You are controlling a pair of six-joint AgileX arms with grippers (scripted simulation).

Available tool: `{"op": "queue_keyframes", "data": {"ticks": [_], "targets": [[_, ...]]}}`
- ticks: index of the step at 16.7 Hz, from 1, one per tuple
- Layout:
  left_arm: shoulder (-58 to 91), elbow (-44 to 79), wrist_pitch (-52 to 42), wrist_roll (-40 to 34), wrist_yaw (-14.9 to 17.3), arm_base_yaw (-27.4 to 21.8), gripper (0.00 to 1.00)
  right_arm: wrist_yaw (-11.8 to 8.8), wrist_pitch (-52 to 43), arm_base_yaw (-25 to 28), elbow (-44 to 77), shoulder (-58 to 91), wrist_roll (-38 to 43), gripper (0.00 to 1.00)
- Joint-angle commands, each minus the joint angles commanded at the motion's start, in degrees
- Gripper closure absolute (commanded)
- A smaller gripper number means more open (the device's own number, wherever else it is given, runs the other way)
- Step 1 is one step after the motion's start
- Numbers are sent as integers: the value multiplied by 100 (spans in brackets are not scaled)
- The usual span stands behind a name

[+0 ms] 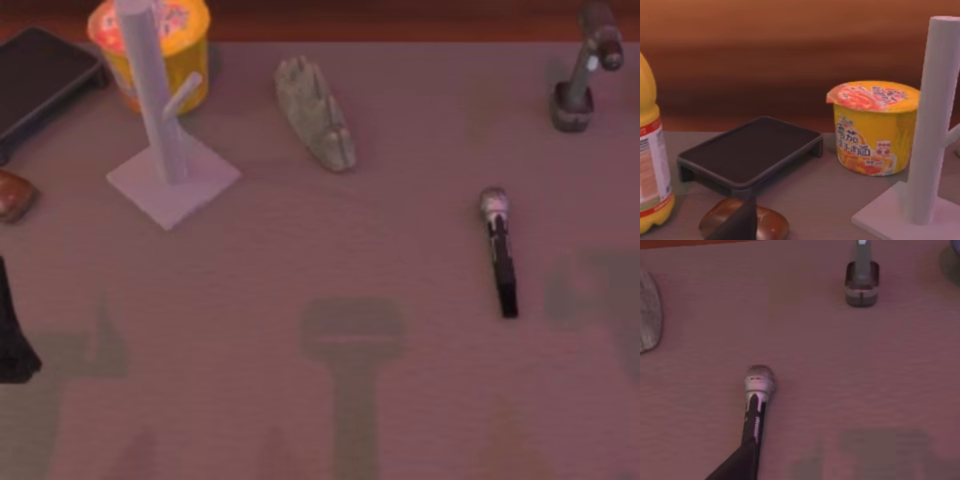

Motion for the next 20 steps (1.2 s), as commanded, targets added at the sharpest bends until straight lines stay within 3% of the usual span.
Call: {"op": "queue_keyframes", "data": {"ticks": [11,16,20], "targets": [[0,0,0,0,0,0,0,160,-3098,1133,4475,6143,1197,0],[0,0,0,0,0,0,0,198,-3819,1429,5712,7641,1510,0],[0,0,0,0,0,0,0,205,-3936,1481,5935,7864,1564,0]]}}
